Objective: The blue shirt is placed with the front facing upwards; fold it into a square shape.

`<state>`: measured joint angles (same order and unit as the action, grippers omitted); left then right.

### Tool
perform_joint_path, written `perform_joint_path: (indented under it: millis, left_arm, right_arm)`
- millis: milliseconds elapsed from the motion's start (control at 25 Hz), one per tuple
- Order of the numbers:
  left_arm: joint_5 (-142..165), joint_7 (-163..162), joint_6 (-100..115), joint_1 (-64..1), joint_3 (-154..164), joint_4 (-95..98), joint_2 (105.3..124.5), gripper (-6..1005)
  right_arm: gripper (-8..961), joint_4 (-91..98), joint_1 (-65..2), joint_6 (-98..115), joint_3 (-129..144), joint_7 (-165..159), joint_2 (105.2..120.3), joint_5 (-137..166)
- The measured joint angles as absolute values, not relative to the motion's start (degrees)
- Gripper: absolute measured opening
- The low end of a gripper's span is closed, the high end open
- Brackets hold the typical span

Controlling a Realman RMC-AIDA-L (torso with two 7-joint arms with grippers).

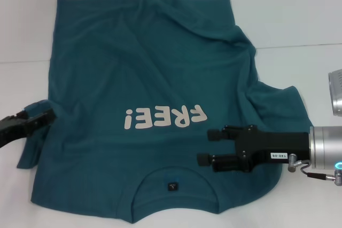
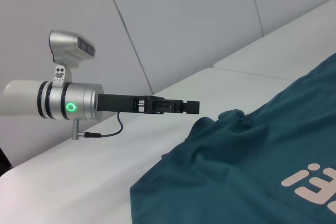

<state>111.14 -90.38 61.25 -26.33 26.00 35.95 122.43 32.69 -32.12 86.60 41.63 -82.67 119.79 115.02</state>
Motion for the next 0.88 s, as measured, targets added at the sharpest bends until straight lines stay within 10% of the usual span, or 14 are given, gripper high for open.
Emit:
perform_joint_path:
  millis: [880]
  left_arm:
    - [113.81,-90.4,53.97,-26.92,27.07,34.64,122.91,829]
  right_arm:
    - [885,33.09,-32.19,86.76,42.01,-83.22,119.52,114.78]
